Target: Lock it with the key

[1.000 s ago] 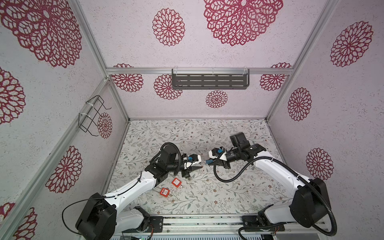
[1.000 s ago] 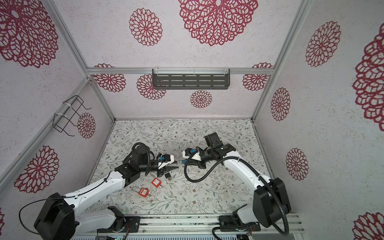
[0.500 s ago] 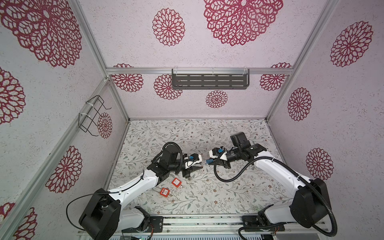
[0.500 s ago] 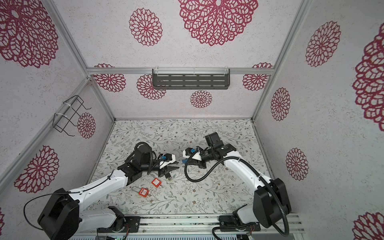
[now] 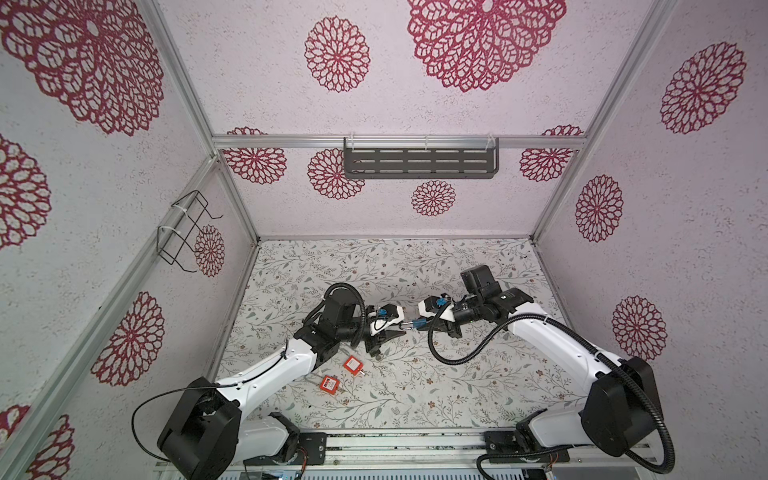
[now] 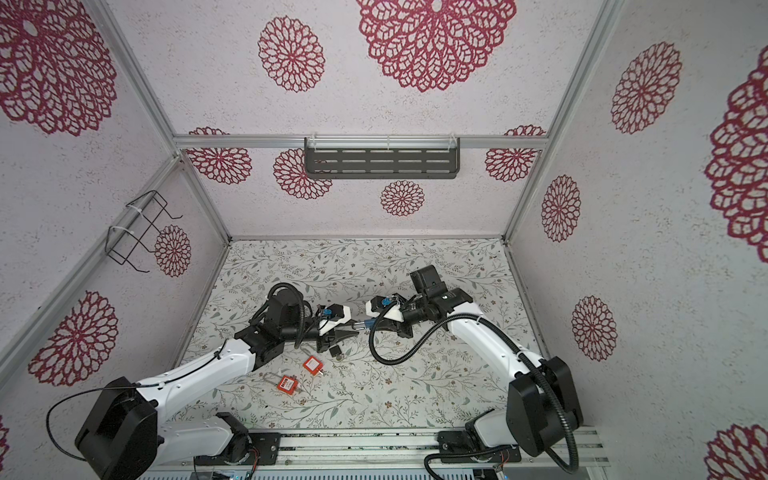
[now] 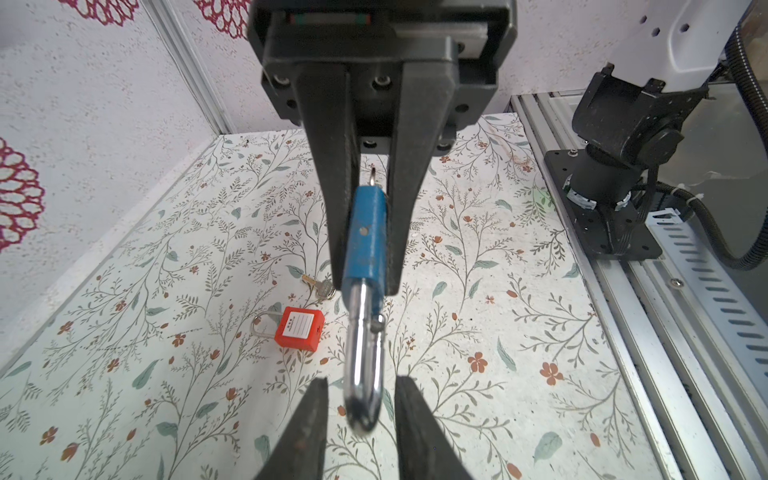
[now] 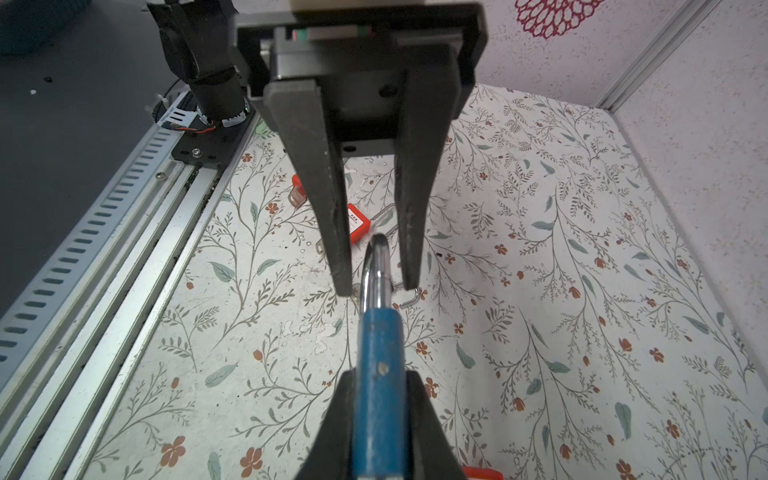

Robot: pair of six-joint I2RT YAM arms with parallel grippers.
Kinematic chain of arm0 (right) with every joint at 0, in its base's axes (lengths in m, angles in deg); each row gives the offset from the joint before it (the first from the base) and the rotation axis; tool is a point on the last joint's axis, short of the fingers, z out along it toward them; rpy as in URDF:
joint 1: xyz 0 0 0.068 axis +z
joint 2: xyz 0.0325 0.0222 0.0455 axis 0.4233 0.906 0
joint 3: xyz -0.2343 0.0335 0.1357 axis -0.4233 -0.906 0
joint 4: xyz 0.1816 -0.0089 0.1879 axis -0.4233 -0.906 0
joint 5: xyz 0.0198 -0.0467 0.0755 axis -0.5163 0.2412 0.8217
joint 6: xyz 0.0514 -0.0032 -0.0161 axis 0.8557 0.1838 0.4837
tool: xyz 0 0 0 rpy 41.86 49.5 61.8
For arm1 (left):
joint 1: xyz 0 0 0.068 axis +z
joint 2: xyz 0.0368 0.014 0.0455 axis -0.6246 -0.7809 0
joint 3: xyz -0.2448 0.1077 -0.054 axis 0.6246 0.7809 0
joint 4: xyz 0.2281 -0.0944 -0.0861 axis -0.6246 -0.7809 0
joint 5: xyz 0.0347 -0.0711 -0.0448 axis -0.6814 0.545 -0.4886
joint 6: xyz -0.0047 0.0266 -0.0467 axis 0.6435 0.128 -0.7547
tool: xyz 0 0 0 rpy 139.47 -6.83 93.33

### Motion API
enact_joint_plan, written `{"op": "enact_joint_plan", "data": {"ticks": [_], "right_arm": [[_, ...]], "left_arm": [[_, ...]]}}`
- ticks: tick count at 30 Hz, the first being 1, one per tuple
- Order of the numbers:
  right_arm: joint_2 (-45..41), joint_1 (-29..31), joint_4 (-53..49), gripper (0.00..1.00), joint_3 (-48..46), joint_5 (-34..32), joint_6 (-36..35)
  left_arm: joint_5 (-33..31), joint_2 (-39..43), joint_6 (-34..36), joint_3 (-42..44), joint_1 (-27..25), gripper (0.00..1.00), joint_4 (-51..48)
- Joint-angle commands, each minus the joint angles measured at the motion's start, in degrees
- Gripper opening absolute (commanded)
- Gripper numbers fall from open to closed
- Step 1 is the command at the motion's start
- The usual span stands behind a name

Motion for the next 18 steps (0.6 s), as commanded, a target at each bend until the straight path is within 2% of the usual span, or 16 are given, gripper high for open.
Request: {"op": "enact_joint_plan", "data": {"ticks": [1,12,14,18], "right_arm": [[-2.38,-0.26,0.39,0.00,-0.05,2.65,-0.96],[-2.29,-0.26,1.80,0.00,0.20,2.95,-0.44],[-2.21,-0.26,1.80,0.00,0.20,3.00,-0.44],[-2.18,-0.26,2.06,0.00,0.20,3.06,-0.37]], "left_arm": [[0.83,-0.29,-1.63,-1.55,0.42,0.32,2.14],[2.64,-1.07,-1.16,-2.25,0.48,0.25,0.83],[3.28,-1.38,-1.12,-2.51,0.49,0.21,0.76],[4.68,-2.04,-0.66,-3.20,0.50,0.08,0.40]]}}
